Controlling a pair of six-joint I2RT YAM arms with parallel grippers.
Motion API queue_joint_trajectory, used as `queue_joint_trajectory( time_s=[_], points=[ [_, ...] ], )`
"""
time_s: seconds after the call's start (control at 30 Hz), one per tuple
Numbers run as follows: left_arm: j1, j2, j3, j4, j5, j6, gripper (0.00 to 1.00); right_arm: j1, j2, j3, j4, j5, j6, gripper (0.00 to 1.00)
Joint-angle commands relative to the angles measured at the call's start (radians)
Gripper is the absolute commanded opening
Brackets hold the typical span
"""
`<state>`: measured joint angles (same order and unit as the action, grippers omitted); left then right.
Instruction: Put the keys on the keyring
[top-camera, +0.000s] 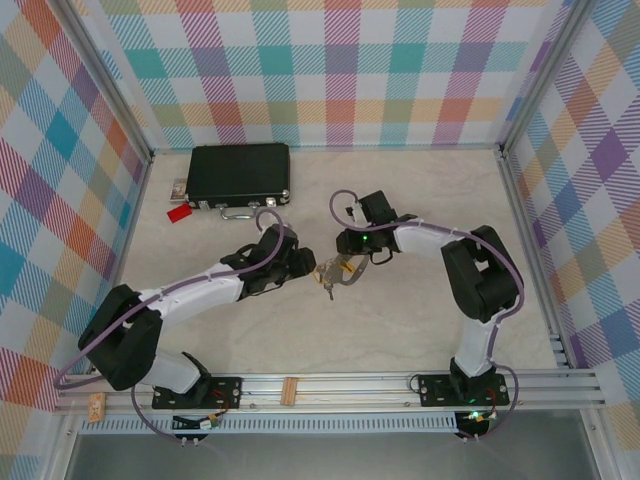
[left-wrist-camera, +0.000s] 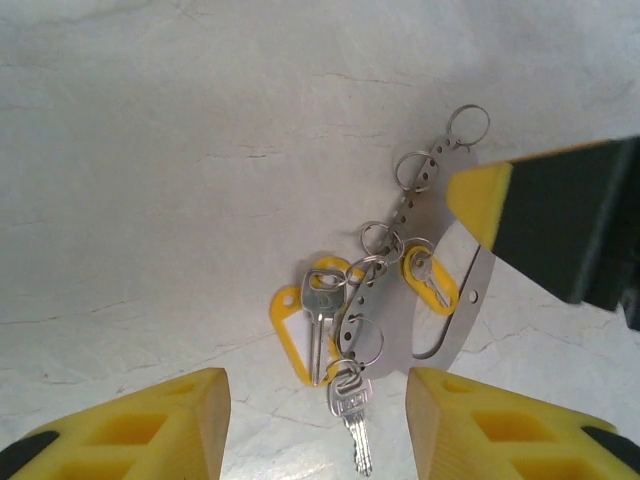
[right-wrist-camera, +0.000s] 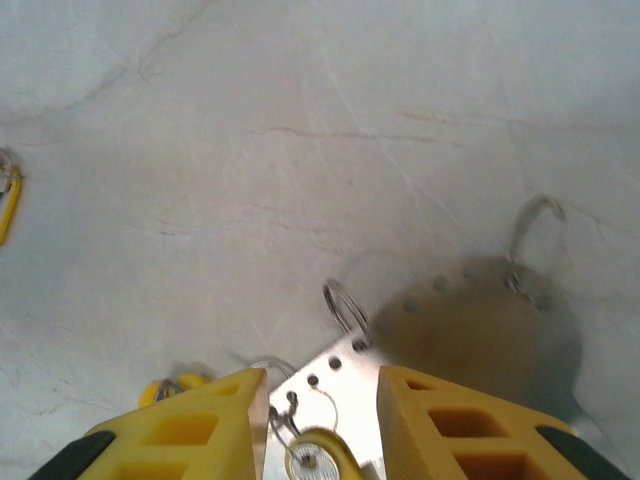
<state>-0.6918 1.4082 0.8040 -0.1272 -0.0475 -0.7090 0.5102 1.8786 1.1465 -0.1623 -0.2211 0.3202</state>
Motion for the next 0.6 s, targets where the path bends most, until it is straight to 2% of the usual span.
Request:
queue_joint_trajectory(
  time_s=[0.0,0.33,0.57],
  points=[
    [0.005,-0.059,-0.036,0.022,-0.024,0.041,0.50,0.002,0.046,0.053,-0.036,-0.029,-0.049,0.31],
    [0.009,-0.117,-0.079,0.034,-0.039,0.040,0.51,0.002,0.102,0.094,-0.069,-0.006,-0.067,0.28],
    [0.009,-0.124,-0.070,0.025,-0.049,0.043,0.51,0.002,0.074,0.069,-0.046,-0.010,-0.085,0.00]
  ],
)
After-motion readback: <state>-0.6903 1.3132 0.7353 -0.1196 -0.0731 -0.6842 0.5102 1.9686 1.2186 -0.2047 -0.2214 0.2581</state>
